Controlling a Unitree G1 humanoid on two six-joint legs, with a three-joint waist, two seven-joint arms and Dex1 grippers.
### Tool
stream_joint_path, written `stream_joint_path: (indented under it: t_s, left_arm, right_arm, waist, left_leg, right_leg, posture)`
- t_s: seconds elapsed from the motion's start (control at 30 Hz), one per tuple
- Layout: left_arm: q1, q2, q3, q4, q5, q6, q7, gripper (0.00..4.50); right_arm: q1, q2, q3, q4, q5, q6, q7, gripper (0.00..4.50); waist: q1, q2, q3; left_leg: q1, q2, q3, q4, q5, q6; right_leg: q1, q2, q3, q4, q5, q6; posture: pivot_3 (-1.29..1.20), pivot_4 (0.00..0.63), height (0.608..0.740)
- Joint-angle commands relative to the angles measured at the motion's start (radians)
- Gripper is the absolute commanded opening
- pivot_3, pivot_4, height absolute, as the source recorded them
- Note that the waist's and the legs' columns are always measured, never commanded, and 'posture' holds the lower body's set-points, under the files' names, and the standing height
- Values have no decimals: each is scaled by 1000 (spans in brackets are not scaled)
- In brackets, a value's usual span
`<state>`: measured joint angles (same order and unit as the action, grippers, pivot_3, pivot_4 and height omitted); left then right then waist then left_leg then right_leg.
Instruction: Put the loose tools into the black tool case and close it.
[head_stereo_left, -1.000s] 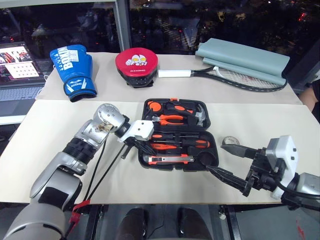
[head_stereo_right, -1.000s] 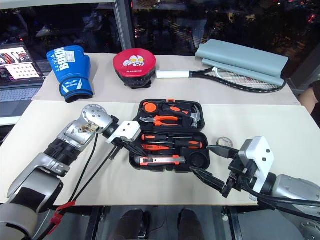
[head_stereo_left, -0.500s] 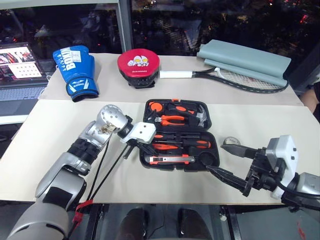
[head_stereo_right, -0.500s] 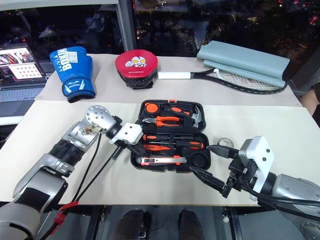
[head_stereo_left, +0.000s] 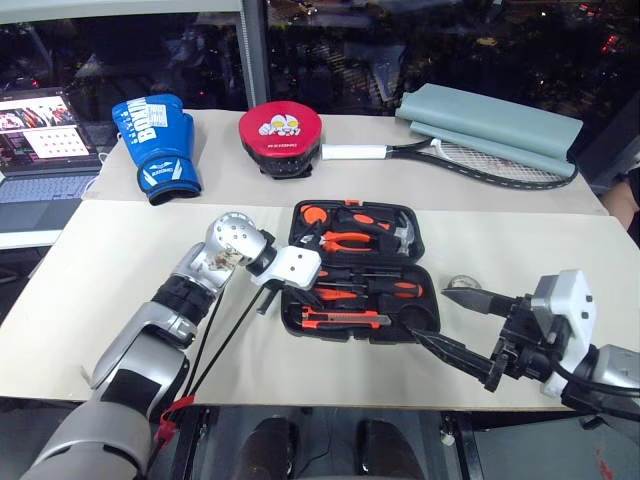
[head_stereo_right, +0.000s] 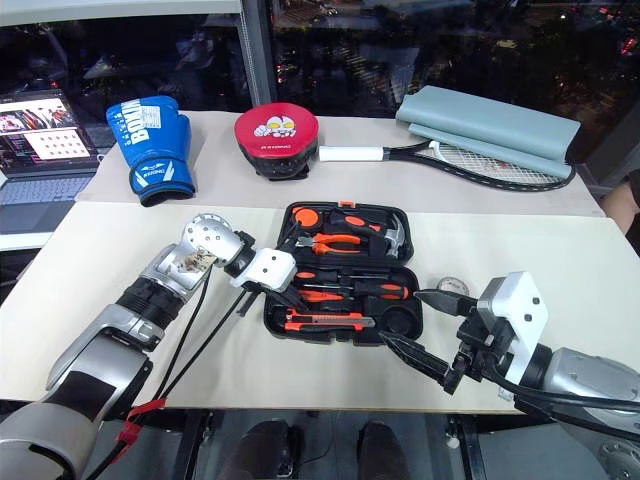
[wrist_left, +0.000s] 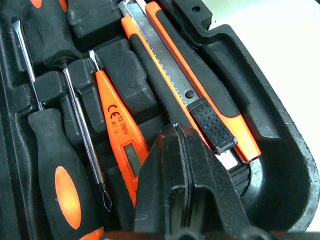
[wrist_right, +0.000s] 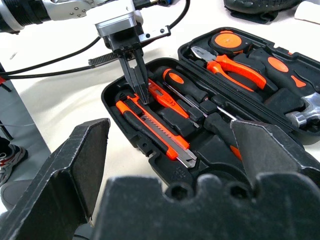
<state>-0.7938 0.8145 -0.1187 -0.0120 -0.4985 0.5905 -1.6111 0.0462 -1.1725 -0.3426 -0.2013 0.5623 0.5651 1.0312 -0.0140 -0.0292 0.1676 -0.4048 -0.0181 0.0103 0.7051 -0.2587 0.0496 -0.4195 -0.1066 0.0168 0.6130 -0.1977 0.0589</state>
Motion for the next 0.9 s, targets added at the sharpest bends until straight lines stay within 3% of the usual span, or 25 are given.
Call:
stream_joint_path:
  t_s: [0.03, 0.2, 0.37, 0.47, 0.83, 0.9]
  left_arm:
    - [9, 17, 18, -72, -27, 10, 12, 4471]
    - [5, 21, 18, -109, -23, 1, 47, 4471]
    - [5, 30, 23, -141, -44, 20, 60, 4471]
    - [12, 31, 23, -151, -38, 15, 70, 4500]
    - [9, 13, -6, -149, -15, -13, 79, 4500]
    - [3, 8, -15, -144, -12, -21, 77, 4500]
  right_arm:
    - [-171, 3, 203, 105, -118, -52, 67, 4500]
    - [-389, 77, 424, 245, -294, -94, 81, 4500]
    - [-484, 142, 511, 364, -392, -168, 98, 4500]
    - [-512, 172, 524, 419, -417, -196, 109, 3874]
    - [-485, 164, 480, 374, -412, -233, 178, 34]
    - [-469, 150, 466, 343, -402, -230, 194, 34]
  waist:
    - [1, 1, 0]
    - [3, 1, 1]
    - [5, 1, 1]
    - [4, 1, 1]
    - [2, 1, 1]
    - [3, 1, 1]
  left_leg:
    - [-1, 0, 0, -1, 0, 0]
    - [-3, -2, 0, -1, 0, 0]
    - [-4, -3, 0, -2, 0, 0]
    - [-4, -3, 0, -2, 0, 0]
    - [-3, -3, 0, -2, 0, 0]
    - [-2, -2, 0, -2, 0, 0]
  right_leg:
    - [-1, 0, 0, 0, 0, -1]
    - [-3, 0, 0, 0, 1, -2]
    - [-4, -1, 0, 0, 1, -1]
    - [-4, -1, 0, 0, 1, -1]
    - [-3, -1, 0, 1, 1, -1]
    - [-3, -1, 0, 1, 1, -1]
  posture:
    - [0, 150, 736]
    - [0, 150, 736]
    - [0, 150, 736]
    - [0, 150, 736]
    - [0, 150, 736]
    - [0, 150, 736]
